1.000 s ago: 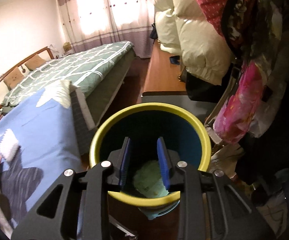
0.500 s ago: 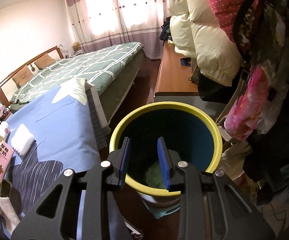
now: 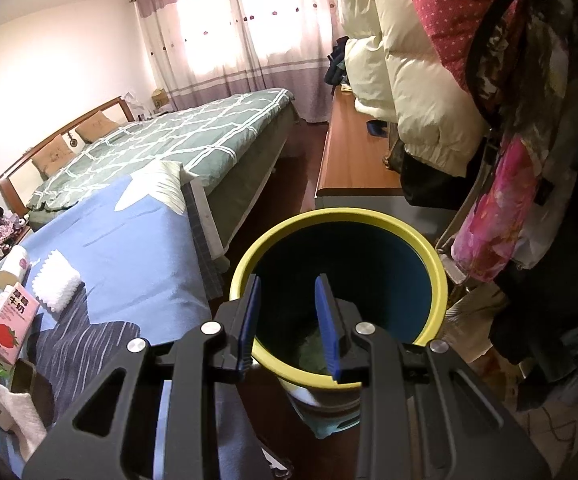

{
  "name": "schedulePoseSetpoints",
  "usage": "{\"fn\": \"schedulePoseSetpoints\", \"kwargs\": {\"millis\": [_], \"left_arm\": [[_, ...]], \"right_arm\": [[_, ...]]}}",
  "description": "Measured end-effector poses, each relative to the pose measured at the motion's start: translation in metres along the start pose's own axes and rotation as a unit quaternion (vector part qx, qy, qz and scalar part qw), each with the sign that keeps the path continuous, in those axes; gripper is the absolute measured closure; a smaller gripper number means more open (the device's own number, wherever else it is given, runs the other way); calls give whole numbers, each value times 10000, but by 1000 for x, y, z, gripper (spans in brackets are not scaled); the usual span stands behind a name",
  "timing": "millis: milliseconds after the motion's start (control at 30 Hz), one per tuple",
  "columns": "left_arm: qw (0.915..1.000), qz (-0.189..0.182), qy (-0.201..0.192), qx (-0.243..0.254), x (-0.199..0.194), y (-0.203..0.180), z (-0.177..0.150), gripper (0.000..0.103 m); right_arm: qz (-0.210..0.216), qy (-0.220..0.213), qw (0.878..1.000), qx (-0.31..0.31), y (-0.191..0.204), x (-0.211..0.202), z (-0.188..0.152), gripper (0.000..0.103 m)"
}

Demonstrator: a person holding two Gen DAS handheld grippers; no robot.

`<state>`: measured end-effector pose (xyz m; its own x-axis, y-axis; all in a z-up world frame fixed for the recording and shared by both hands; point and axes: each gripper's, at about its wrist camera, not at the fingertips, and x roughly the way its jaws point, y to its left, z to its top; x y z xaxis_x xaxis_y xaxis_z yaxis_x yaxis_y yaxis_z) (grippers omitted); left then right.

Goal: Collect trash
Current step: 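Grasp the white-green plastic bottle with the left gripper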

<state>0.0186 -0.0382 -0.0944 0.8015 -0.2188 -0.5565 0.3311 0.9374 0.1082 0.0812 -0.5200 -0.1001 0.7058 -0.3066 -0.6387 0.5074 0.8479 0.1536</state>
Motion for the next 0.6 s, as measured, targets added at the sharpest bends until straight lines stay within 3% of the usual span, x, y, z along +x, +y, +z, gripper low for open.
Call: {"fn": "schedulePoseSetpoints", "kwargs": {"millis": [300,600], "left_arm": [[9993,224,-183,-236,19,15,54,46],[9988,255,-137,-394,30,25,76,46]], "right_arm": [[69,32,10000,3,-1,-2,-2,76],[126,54,9999,0,0,-3,-4,76]]}}
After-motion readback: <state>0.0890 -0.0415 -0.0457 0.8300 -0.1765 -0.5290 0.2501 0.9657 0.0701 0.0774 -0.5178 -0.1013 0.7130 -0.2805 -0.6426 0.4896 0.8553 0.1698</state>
